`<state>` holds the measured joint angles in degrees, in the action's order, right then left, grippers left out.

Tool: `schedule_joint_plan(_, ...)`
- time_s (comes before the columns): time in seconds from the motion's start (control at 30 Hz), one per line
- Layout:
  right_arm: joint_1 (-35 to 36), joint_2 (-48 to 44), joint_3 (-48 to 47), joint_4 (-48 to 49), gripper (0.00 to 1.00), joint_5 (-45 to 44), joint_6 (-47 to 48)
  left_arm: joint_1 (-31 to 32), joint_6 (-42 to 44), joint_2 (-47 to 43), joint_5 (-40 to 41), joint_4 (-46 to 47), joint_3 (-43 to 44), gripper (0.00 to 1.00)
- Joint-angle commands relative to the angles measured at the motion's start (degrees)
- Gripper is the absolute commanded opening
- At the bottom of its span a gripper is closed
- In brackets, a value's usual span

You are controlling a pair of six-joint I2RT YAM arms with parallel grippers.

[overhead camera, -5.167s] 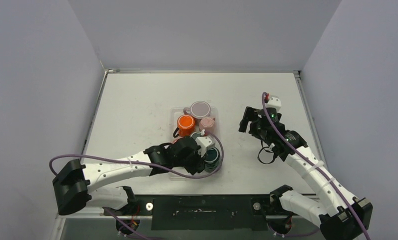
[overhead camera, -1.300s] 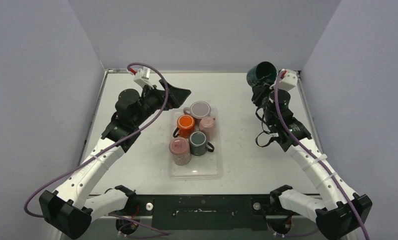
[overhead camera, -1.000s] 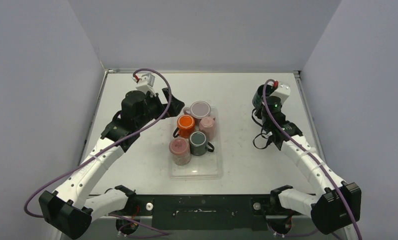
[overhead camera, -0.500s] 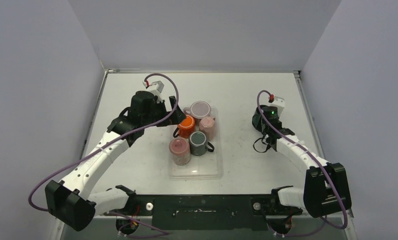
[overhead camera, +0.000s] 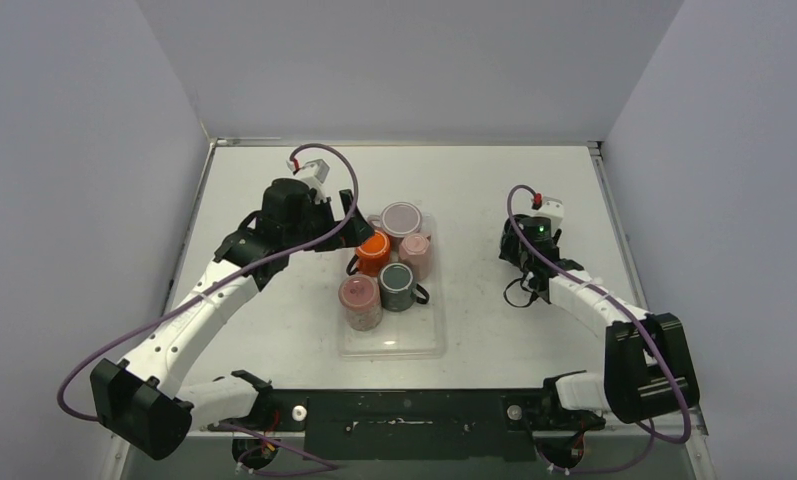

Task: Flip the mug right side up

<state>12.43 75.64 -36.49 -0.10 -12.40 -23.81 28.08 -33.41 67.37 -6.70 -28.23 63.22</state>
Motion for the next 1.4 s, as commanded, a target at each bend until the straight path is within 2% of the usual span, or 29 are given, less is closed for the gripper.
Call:
schedule_joint_plan(0.0,0.02,-1.93,0.24,0.61,0.62,-2.32,-0.67,0.39,-0.12,0.34,-0.28,-0.12,3.78,0.96)
schedule_joint_plan(0.07,0.0,-2.61,-0.1,-1.6,0.74,-2.68,-1.29,0.63,-0.29,0.53,0.09,-0.44,4.08,0.96)
schedule_joint_plan(0.17,0.05,-4.33,-1.51,-5.52,0.85,-3.09,-2.57,1.18,-0.63,0.93,0.78,-1.35,4.72,0.96)
schedule_joint_plan(0.3,0.05,-7.93,-5.47,-12.8,0.9,-2.23,-3.97,3.59,-1.1,2.05,4.04,-4.53,6.92,0.96)
schedule_joint_plan(0.5,0.64,-13.07,-10.58,-19.61,0.91,2.24,-3.25,14.28,-4.02,5.51,11.51,-9.42,11.76,0.97)
schedule_joint_plan(0.7,2.11,-15.43,-10.42,-19.98,0.9,5.44,-4.57,22.88,-13.35,11.96,20.03,-15.67,15.23,1.0)
schedule_joint_plan(0.77,2.75,-16.02,-9.48,-19.87,0.89,5.2,-6.03,24.11,-15.61,13.92,22.1,-17.2,16.59,1.0)
schedule_joint_plan(0.8,2.96,-16.49,-8.87,-19.91,0.88,5.12,-7.01,24.25,-16.69,14.67,22.59,-17.63,17.36,0.96)
schedule_joint_plan(0.9,3.19,-18.39,-6.88,-20.46,0.87,4.05,-9.11,24.29,-20.08,17.43,22.82,-17.71,19.86,0.93)
schedule_joint_plan(1.1,3.08,-21.27,-3.78,-23.43,0.85,-0.81,-11.68,27.03,-31.81,25.01,22.41,-17.38,22.69,0.87)
schedule_joint_plan(1.37,2.76,-23.83,-2.07,-27.49,0.83,-4.16,-14.54,31.2,-44.41,36.48,27.18,-29.26,33.44,0.87)
